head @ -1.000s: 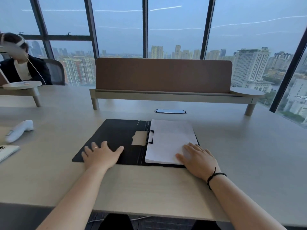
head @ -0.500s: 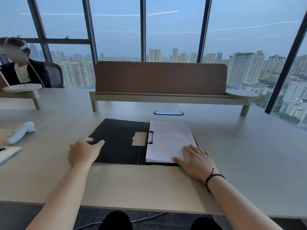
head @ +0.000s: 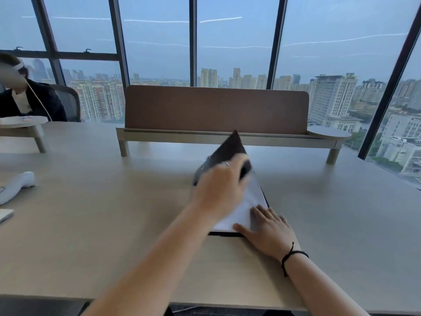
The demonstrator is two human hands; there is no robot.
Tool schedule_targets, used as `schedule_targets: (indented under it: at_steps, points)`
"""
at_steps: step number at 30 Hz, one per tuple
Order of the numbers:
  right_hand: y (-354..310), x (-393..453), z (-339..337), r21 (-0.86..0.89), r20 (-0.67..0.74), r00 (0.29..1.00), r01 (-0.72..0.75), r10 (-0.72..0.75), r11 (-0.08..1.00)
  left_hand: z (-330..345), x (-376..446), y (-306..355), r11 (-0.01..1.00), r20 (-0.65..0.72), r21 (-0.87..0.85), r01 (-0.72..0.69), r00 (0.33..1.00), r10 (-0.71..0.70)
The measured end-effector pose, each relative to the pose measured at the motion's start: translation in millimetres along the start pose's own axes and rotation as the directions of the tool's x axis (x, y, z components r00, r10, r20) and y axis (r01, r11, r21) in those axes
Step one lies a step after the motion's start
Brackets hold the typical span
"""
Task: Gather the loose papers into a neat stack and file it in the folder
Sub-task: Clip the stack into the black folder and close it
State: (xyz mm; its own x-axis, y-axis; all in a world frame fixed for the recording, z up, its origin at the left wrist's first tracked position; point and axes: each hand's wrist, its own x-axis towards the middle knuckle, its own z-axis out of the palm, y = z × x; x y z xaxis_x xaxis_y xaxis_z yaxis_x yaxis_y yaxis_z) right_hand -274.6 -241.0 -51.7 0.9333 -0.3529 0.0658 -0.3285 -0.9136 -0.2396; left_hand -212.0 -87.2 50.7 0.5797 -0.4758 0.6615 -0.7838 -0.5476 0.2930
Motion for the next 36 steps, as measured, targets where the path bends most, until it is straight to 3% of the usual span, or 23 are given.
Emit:
schedule_targets:
  at_steps: [2, 4, 5, 9, 12, 13, 15, 17, 18, 21, 23, 25, 27, 29, 32, 34, 36]
  points:
    - [1, 1, 1, -0.030, -0.012, 1.000, 0.015, -0.015, 0.999, 29, -17, 5, 0.998, 0.294, 0.023, -0.051, 0.955, 0.042]
    - [4, -1, 4, 0.014, -0.054, 0.998, 0.028, -0.027, 1.000, 53, -31, -4, 0.998, 0.553, -0.055, -0.006, 0.833, 0.035]
    - [4, -3, 3, 0.053, -0.065, 0.998, 0.027, -0.024, 0.998, 61, -35, -14, 0.996, 0.611, -0.079, 0.033, 0.791, 0.022]
    - [6, -8, 2, 0.104, -0.054, 0.999, 0.009, -0.003, 0.995, 71, -34, -61, 0.992, 0.585, 0.014, 0.127, 0.804, -0.111]
    - [20, -10, -5, 0.170, -0.053, 0.993, -0.091, 0.102, 0.981, 62, -28, -81, 0.976, 0.565, 0.100, 0.194, 0.796, -0.216]
    - [27, -7, -7, 0.304, -0.083, 0.979, -0.151, 0.184, 0.941, 60, -26, -87, 0.970, 0.558, 0.129, 0.208, 0.793, -0.245]
    - [41, -1, -9, 0.610, -0.132, 0.912, -0.233, 0.388, 0.757, 59, -25, -98, 0.963, 0.559, 0.183, 0.200, 0.784, -0.269]
    - [49, 2, -10, 0.758, -0.166, 0.843, -0.223, 0.512, 0.613, 63, -25, -106, 0.964, 0.589, 0.198, 0.177, 0.765, -0.261]
    - [48, 3, -12, 0.773, -0.180, 0.830, -0.212, 0.528, 0.598, 65, -25, -108, 0.966, 0.598, 0.184, 0.184, 0.758, -0.258]
    - [30, 4, -15, 0.678, -0.255, 0.879, -0.135, 0.404, 0.722, 72, -23, -113, 0.966, 0.601, 0.136, 0.220, 0.757, -0.257]
    - [9, 8, -15, 0.454, -0.278, 0.940, -0.052, 0.197, 0.889, 73, -19, -113, 0.966, 0.598, 0.128, 0.224, 0.760, -0.255]
    - [-12, 18, -10, 0.187, -0.194, 0.981, 0.060, -0.023, 0.981, 75, -12, -115, 0.967, 0.594, 0.134, 0.217, 0.763, -0.254]
    - [-27, 29, -1, 0.076, -0.054, 0.990, 0.134, -0.131, 0.988, 78, -5, -117, 0.969, 0.605, 0.147, 0.199, 0.757, -0.247]
    - [-34, 38, 8, 0.076, 0.041, 0.988, 0.143, -0.146, 0.987, 83, 0, -119, 0.968, 0.617, 0.162, 0.191, 0.746, -0.250]
    - [-31, 44, 14, 0.076, 0.045, 0.988, 0.141, -0.144, 0.987, 87, 9, -121, 0.943, 0.693, 0.259, 0.208, 0.641, -0.332]
    - [-25, 46, 14, 0.067, 0.050, 0.987, 0.150, -0.154, 0.986, 90, 23, -121, 0.919, 0.731, 0.372, 0.128, 0.570, -0.375]
    - [-22, 47, 14, 0.064, 0.055, 0.985, 0.160, -0.163, 0.985, 94, 36, -121, 0.904, 0.737, 0.423, 0.067, 0.555, -0.386]
